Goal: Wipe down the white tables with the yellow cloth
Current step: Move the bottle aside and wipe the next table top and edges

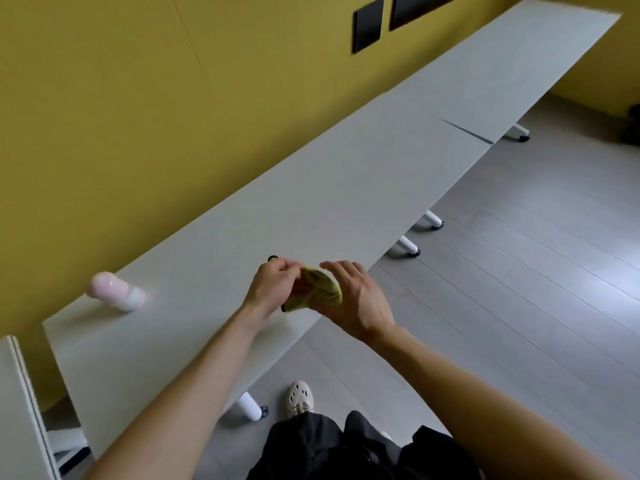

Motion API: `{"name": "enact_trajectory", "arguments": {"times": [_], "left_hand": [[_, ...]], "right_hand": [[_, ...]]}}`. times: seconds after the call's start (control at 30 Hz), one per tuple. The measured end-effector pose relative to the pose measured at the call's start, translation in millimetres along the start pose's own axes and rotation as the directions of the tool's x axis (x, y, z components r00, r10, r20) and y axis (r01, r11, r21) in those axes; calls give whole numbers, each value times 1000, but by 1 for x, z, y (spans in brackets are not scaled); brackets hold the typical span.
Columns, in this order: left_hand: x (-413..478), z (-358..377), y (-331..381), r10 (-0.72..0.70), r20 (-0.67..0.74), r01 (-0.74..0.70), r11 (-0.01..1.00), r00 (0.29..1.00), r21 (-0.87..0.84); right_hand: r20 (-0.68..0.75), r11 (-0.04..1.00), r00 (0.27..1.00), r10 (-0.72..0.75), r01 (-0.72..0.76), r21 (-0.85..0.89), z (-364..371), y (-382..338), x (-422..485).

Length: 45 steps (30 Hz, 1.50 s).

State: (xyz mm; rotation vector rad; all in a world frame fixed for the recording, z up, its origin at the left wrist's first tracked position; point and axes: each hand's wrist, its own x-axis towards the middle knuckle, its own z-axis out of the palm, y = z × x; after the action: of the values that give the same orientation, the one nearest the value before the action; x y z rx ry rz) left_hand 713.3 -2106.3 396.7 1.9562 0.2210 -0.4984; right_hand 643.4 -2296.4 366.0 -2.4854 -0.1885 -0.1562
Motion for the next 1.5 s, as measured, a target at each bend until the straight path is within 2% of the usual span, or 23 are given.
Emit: {"name": "enact_trajectory", "arguments": {"times": [0.07,0.13,0.23,0.3,0.33,0.4,0.47,0.57,0.67,0.77,0.83,1.0,1.07,1.13,1.17,1.23,1.33,1.4,1.5], "left_hand": [[-11,12,9,71,108,-76,996,992,43],[-19,24,14,191,133,-217,951,973,219],[-22,40,8,377,183,-417,764,908,493],[-19,51,-4,430,225,-465,609,875,642],[-15,56,-11,450,228,-472,559,863,682],[-8,62,-20,483,219,-485,540,848,688],[-3,60,-22,451,215,-466,574,866,673],[1,47,-14,266,299,-396,711,916,581],[11,39,-9,106,450,-348,793,887,501],[33,43,-12,171,419,-393,751,892,530],[51,41,-12,196,388,-389,761,900,518],[106,2,20,50,581,-397,776,813,489],[135,-5,36,138,501,-406,780,854,477],[163,-3,44,212,378,-397,752,901,526],[176,-2,43,200,356,-382,729,913,569],[202,-2,31,67,389,-336,650,919,681],[228,-5,-8,-115,412,-297,524,904,799],[237,-4,-35,-149,395,-285,476,906,832],[240,-2,-59,-174,352,-261,400,920,879]], "right_hand": [[-49,997,996,-71,69,-33,-17,4,-1],[-57,995,994,-93,90,-43,-34,12,-7],[-81,998,995,-61,61,-7,-53,28,-18],[-84,999,995,-51,51,1,-60,38,-24],[-80,999,996,-45,45,10,-63,42,-26],[-53,998,997,-56,57,16,-66,49,-29],[-22,998,998,-58,58,12,-65,55,-31],[-16,999,1000,10,-10,31,-57,61,-35],[-38,984,989,146,-141,106,-51,66,-26],[-51,953,964,259,-247,178,-50,69,-4],[-28,940,957,288,-277,198,-51,71,10],[31,954,968,249,-250,166,-54,89,44],[-58,942,958,282,-265,207,-51,97,72],[-135,892,896,423,-386,234,-45,108,102],[-122,869,867,484,-459,186,-40,115,113],[-48,851,850,524,-524,23,-24,133,119],[97,895,892,442,-430,-122,16,150,95],[162,915,912,377,-340,-218,43,158,80],[184,916,933,311,-242,-321,67,161,80]]}}
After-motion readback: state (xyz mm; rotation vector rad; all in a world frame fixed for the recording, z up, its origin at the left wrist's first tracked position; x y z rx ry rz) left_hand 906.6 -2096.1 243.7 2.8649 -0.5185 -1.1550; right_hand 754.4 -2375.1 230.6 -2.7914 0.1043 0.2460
